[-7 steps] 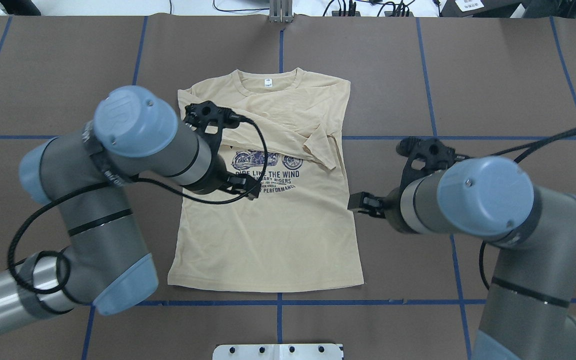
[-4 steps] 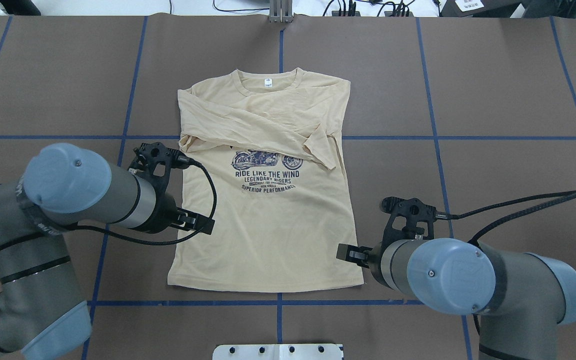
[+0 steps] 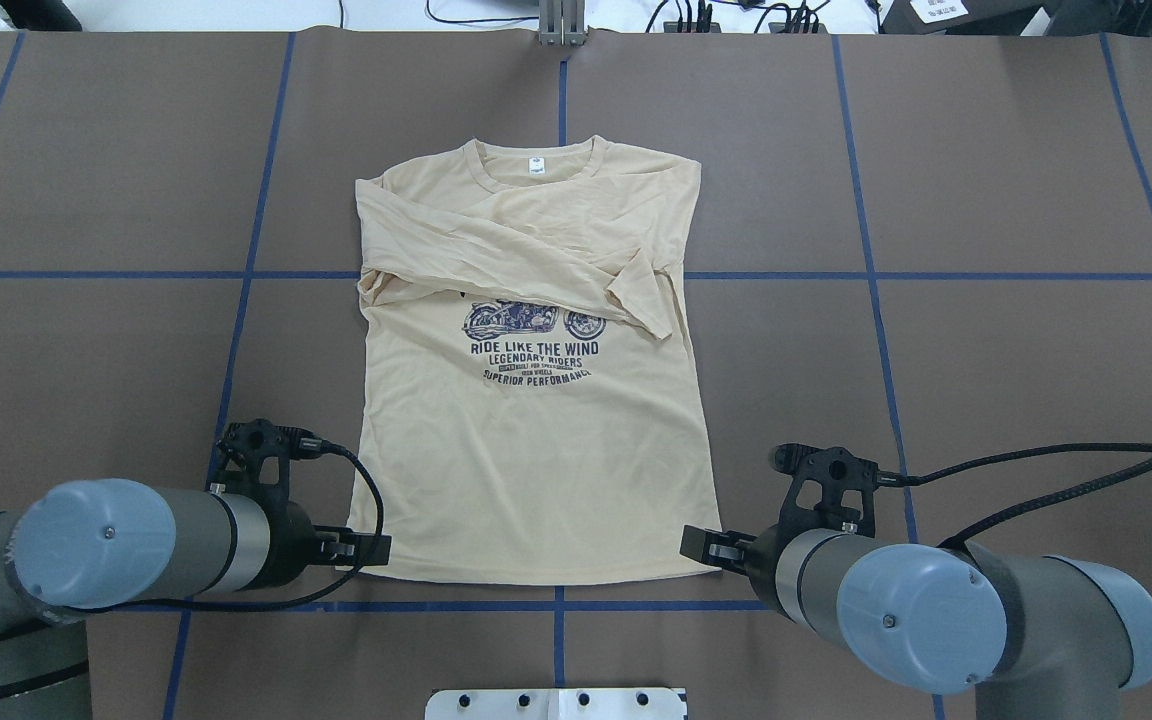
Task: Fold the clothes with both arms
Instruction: 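Release the sleeve with the left gripper while both grippers move to the hem, then grasp the hem corners nearest the robot with both grippers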
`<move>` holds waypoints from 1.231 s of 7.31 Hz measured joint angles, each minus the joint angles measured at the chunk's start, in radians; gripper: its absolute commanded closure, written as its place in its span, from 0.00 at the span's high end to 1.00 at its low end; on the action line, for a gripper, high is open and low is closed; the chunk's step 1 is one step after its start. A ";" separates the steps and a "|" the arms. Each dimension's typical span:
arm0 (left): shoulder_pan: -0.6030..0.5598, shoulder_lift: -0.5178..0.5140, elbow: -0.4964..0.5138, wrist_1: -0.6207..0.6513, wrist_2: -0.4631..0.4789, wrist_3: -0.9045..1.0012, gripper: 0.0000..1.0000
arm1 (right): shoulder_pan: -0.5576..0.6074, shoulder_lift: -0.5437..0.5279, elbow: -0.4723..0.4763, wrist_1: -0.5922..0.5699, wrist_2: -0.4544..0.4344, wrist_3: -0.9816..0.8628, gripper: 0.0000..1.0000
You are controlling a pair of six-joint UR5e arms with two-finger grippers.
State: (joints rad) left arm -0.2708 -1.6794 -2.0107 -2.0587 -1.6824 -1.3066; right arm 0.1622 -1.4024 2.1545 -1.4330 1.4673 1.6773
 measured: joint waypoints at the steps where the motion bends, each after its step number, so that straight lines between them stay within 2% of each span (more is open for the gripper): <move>1: 0.020 0.000 0.016 -0.007 0.019 -0.021 0.71 | -0.002 -0.004 -0.003 0.008 -0.003 0.001 1.00; 2: 0.027 -0.003 0.028 -0.009 0.023 -0.026 0.66 | -0.002 -0.005 -0.004 0.011 -0.005 0.001 1.00; 6: 0.032 -0.007 0.040 -0.012 0.020 -0.025 0.59 | -0.004 -0.006 -0.011 0.013 -0.005 0.001 1.00; 8: 0.033 -0.008 0.041 -0.012 0.020 -0.025 0.44 | -0.004 -0.006 -0.011 0.013 -0.005 0.001 1.00; 9: 0.033 -0.008 0.041 -0.012 0.020 -0.025 0.33 | -0.005 -0.006 -0.011 0.013 -0.005 0.001 1.00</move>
State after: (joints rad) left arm -0.2378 -1.6879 -1.9697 -2.0707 -1.6628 -1.3315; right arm 0.1574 -1.4082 2.1430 -1.4200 1.4619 1.6782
